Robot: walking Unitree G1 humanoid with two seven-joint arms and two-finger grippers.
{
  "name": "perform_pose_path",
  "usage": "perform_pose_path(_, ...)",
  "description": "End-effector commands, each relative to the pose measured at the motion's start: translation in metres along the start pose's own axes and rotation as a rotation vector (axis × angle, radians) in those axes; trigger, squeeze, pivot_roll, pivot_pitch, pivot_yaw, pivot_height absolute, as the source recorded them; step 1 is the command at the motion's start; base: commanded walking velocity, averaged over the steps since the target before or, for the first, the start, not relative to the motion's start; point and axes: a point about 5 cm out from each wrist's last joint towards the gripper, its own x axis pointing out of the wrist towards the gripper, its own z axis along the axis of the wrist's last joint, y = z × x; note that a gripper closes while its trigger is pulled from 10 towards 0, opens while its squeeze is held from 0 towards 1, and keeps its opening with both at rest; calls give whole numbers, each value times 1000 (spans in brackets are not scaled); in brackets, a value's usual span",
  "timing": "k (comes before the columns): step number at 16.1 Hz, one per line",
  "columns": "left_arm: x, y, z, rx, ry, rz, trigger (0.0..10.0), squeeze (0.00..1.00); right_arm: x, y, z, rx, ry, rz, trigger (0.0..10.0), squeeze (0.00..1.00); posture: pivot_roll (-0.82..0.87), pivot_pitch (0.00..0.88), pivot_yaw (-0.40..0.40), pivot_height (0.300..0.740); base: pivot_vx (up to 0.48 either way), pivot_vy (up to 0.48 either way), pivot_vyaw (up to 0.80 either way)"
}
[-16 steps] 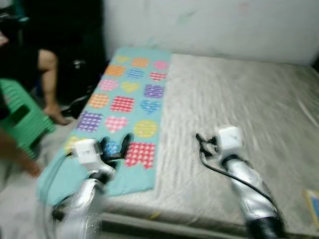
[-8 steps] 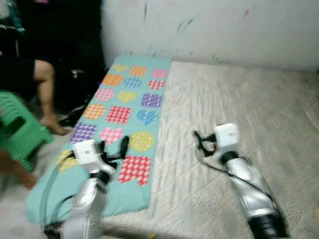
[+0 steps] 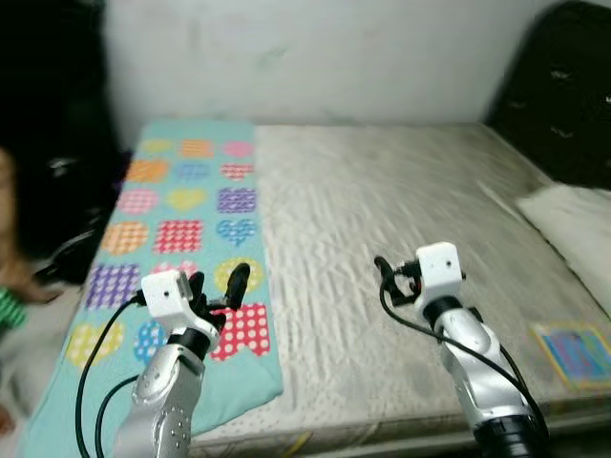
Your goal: Clean up the room
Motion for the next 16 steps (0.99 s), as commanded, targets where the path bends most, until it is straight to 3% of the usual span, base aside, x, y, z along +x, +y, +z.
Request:
perform_pose_path(1, 1, -6, 0, -6, 1, -15, 10000, 0, 0, -4, 2, -14, -5, -5, 10000, 0, -154, 0, -24, 740, 0, 480, 0)
perform_pose_path(10, 2, -4, 0, 7, 0, 7, 10000, 0, 1, -1, 2, -30, -3, 33, 10000, 0, -154, 0, -24, 740, 0, 480, 0)
perform_pose_path(14, 1, 4, 2, 64, -9, 61, 10000, 0, 3, 9, 7, -77, -14, 68, 10000, 0, -153, 0, -24, 740, 0, 0, 0)
perform_pose_path(16, 2, 7, 4, 91, -13, 79, 10000, 0, 4, 15, 9, -29, -33, 105, 10000, 0, -147, 0, -24, 740, 0, 0, 0)
